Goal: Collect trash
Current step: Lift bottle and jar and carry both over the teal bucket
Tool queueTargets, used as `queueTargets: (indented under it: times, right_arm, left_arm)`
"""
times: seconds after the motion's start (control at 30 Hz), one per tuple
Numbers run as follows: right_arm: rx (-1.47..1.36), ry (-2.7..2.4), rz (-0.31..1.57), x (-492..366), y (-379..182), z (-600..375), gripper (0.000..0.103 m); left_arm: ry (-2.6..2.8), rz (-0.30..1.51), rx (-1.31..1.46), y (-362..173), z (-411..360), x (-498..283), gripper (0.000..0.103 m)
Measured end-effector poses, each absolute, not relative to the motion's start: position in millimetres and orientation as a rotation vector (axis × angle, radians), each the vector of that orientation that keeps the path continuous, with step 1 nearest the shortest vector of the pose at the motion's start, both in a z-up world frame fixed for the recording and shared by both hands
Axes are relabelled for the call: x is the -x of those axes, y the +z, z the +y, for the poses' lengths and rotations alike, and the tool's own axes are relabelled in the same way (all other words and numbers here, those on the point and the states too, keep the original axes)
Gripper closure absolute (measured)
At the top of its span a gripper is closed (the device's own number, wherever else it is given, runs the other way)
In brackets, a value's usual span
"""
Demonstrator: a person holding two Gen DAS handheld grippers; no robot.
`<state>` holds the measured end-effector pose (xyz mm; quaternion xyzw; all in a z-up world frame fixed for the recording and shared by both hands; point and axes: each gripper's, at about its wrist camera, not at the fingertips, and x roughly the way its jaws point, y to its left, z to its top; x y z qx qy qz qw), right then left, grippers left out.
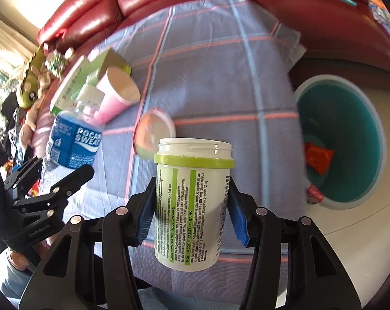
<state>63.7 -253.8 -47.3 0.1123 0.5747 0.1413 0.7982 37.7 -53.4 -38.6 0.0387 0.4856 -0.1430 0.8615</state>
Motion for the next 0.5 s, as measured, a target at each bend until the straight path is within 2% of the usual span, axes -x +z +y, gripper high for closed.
queueTargets:
  times: [0.27,0.5]
  right_arm:
    - [-0.312,0.168,1.11,-68.4,-7.4,-332.6,0.051]
    - [-0.348,0.031,1.026,-59.2,17.9,-408.8,0.051]
  left_arm:
    - [-0.428,0.948,-0.1,4.0,-112.5,-54.8,0.04]
    - [-0.549,0.931,-0.119,17.8,-184.2,-74.9,0.04]
